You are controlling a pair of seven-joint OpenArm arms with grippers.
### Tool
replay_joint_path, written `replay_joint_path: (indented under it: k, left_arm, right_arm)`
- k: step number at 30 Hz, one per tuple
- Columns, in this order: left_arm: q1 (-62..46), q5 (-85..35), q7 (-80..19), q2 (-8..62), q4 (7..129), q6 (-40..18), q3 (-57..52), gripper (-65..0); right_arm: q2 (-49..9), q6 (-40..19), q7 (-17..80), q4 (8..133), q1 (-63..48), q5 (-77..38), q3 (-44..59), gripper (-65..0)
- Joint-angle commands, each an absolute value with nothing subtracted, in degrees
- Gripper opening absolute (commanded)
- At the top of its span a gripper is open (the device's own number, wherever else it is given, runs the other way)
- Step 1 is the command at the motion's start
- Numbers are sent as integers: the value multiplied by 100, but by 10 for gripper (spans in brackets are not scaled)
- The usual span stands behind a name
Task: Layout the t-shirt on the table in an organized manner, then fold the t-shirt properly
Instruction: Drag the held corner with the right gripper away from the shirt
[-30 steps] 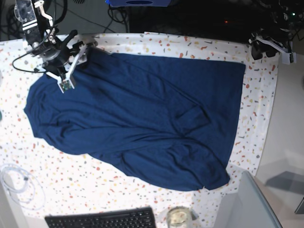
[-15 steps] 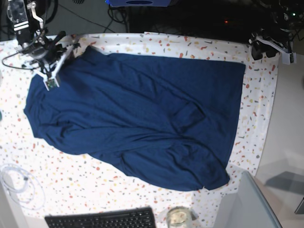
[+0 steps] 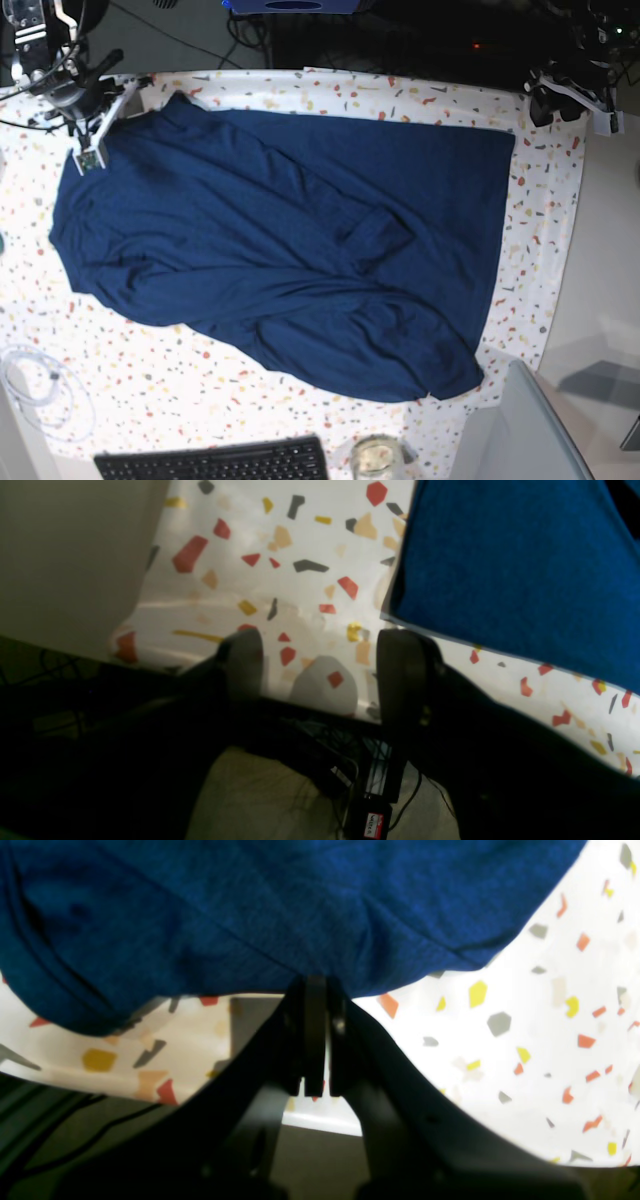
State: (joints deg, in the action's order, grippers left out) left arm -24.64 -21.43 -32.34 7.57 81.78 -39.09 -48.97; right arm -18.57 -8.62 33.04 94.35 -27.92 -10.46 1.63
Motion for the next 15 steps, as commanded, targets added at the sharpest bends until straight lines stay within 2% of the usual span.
replay_joint_path:
  k: [1,15]
  left_arm:
    - [-2492,-2237,-3125,831,8259,-3943,-4936,-309]
    - [-2492,-2237,-3125,840,8259,-3943,-4936,-309]
  right_arm:
    - [-1991,-848,3248,9499,-2835,-1033,207,-650]
    - [-1982,-840,3248,9464,-3064,-1033,215,-644]
